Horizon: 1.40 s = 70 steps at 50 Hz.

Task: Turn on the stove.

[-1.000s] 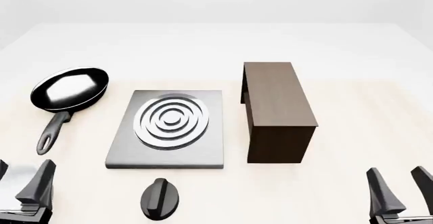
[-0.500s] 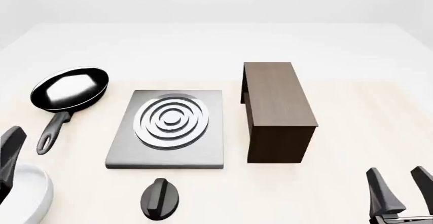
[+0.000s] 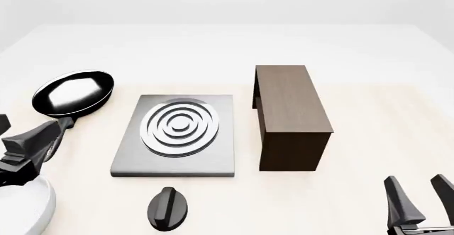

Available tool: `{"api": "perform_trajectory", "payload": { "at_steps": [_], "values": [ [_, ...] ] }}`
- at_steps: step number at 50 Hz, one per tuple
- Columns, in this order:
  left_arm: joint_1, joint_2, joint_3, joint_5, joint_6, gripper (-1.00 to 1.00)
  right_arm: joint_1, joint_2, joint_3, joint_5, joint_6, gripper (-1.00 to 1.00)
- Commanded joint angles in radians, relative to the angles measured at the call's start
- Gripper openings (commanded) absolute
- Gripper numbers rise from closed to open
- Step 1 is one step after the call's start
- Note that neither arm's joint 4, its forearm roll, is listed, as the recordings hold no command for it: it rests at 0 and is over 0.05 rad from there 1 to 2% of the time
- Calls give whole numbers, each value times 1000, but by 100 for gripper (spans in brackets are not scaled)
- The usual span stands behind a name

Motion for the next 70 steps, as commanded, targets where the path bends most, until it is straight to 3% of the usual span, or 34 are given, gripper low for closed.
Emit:
{"api": "perform_trajectory", "payload": {
  "at_steps": [1, 43, 70],
  "values": [
    [-17, 89, 23, 16, -33, 100, 0, 0, 0, 0, 0, 100],
    [-50, 109, 308, -89, -50, 100, 0, 0, 0, 0, 0, 100],
    [-72, 300, 468, -354, -71, 100, 0, 0, 0, 0, 0, 100]
  ]
}}
